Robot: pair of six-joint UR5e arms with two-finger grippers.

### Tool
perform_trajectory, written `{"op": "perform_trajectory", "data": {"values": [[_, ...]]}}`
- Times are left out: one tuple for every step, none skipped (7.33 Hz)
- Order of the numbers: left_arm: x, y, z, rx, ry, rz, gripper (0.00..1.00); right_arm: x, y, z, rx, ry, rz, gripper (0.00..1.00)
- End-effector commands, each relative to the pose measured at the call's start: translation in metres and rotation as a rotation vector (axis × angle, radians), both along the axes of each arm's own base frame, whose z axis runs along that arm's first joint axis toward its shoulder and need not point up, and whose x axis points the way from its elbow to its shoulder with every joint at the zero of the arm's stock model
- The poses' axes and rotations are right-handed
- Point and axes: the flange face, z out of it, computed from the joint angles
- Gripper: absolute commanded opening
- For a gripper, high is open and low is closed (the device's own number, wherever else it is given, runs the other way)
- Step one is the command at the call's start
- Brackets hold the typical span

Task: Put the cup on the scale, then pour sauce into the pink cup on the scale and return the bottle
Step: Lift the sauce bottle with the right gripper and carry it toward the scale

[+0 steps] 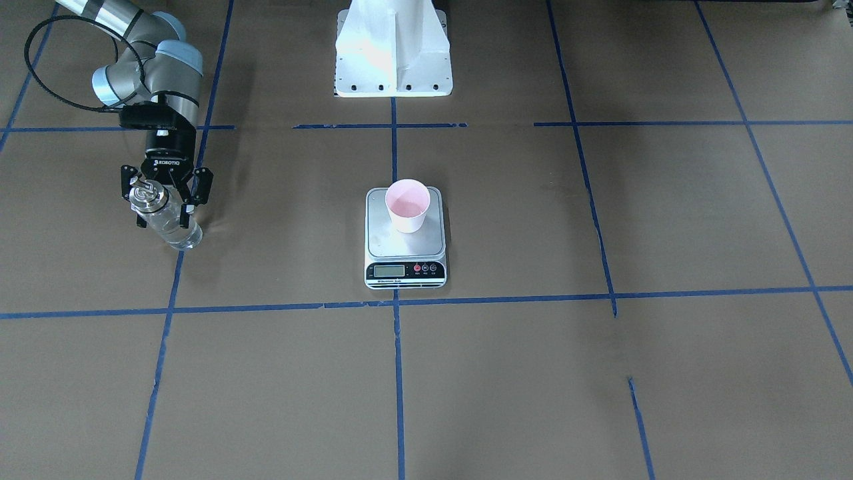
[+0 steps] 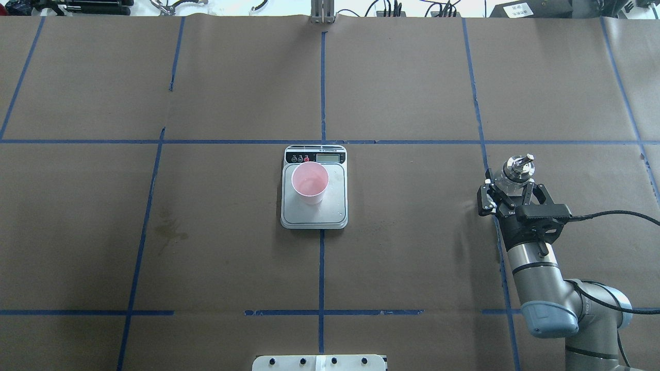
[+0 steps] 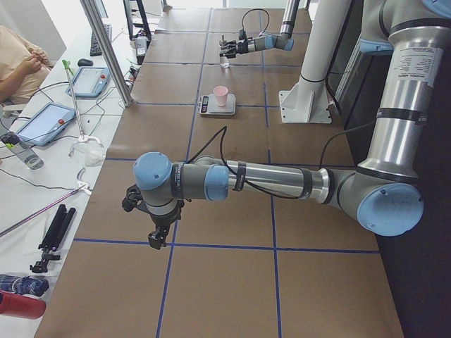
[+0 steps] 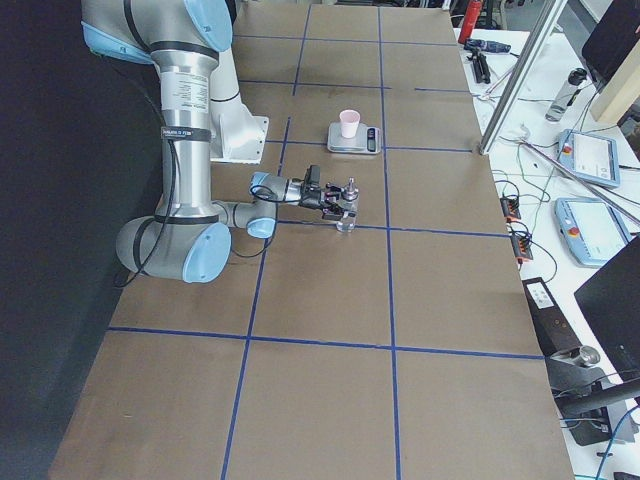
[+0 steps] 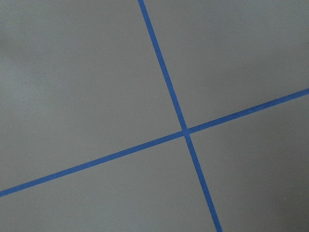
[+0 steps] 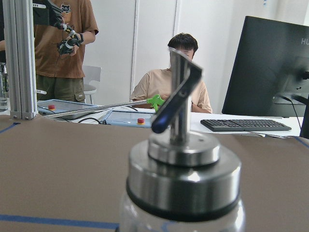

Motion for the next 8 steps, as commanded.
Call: {"op": "perform_trajectory", "data": {"values": [[0.001,0.001,0.0,-0.001,0.0,0.002,1.0,-0.007,-0.008,-0.021,0.017,-0.003,0.008,0.0],[0.0,0.001,0.0,0.001,0.0,0.0,1.0,-0.009,-0.013,-0.039,0.028,-0.013,0.012,0.0],[0.0,0.001,0.0,0.001,0.0,0.0,1.0,-0.01,-0.013,-0.048,0.033,-0.021,0.009,0.0],[0.0,0.001,0.0,0.002,0.0,0.0,1.0,-0.01,-0.012,-0.066,0.043,-0.056,0.008,0.0],[0.0,0.001,0.0,0.002,0.0,0.0,1.0,-0.016,-0.018,-0.084,0.058,-0.027,0.005,0.0],[0.0,0.003,0.004,-0.004,-0.001,0.0,1.0,-0.023,-0.023,-0.105,0.078,0.01,0.002,0.0],[0.001,0.007,0.008,-0.01,-0.007,0.001,1.0,-0.027,-0.025,-0.113,0.083,0.001,0.0,0.0],[0.0,0.008,0.01,-0.01,-0.013,0.006,1.0,-0.027,-0.025,-0.113,0.082,0.002,-0.004,0.0]]}}
